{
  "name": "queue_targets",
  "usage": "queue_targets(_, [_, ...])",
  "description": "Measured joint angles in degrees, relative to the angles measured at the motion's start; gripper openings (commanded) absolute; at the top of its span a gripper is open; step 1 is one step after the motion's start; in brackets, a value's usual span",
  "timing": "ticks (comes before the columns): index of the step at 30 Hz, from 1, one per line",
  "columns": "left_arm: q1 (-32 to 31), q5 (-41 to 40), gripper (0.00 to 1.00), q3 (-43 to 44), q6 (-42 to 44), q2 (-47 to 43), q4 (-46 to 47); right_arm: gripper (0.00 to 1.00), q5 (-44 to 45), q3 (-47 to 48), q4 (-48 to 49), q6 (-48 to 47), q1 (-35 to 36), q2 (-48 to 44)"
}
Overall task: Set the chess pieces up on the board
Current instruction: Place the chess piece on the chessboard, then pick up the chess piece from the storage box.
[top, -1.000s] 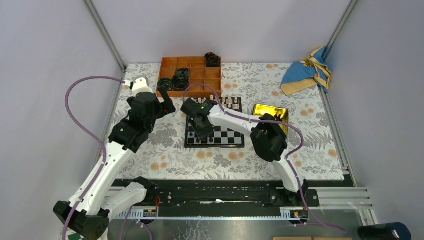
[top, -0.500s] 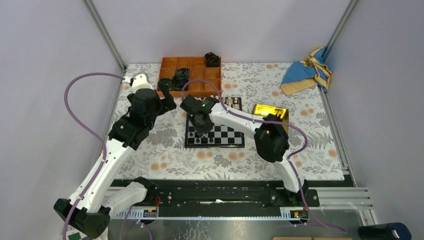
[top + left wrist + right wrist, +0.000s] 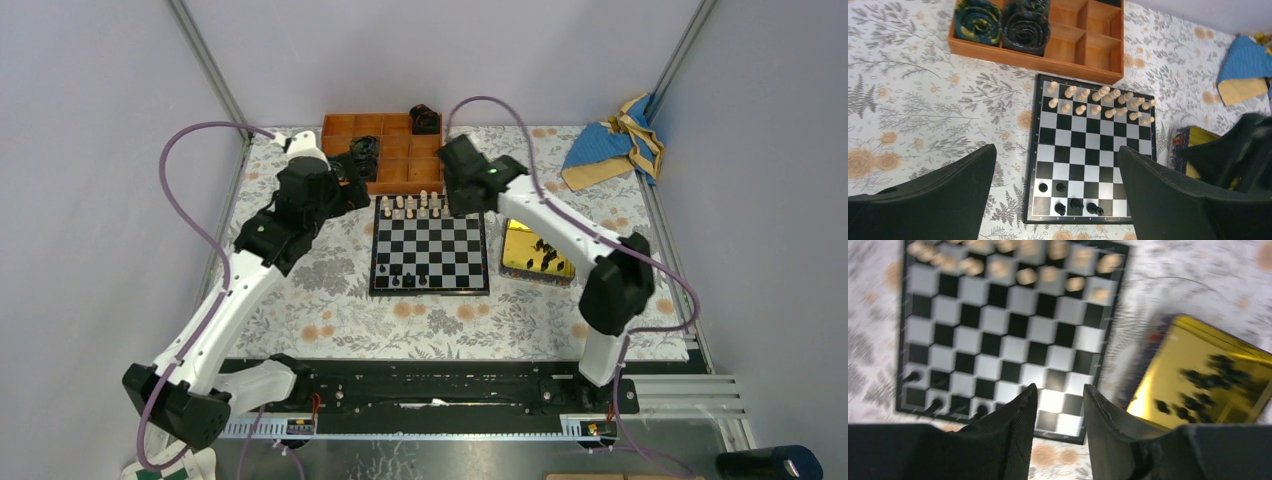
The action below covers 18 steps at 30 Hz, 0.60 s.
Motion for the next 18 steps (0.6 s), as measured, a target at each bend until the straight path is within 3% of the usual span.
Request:
queue_targets(4, [-0.50,4.39,0.99,1.38,0.94,4.31,0.50,0.57,3.87,-6.60,1.70,1.20,-7.50,-5.73])
queue_targets(18, [-8.24,11.47,0.99,3.39,4.44,13.99,3.28,0.57,6.62,-24.90,6.14,6.93,-23.74,-14.45])
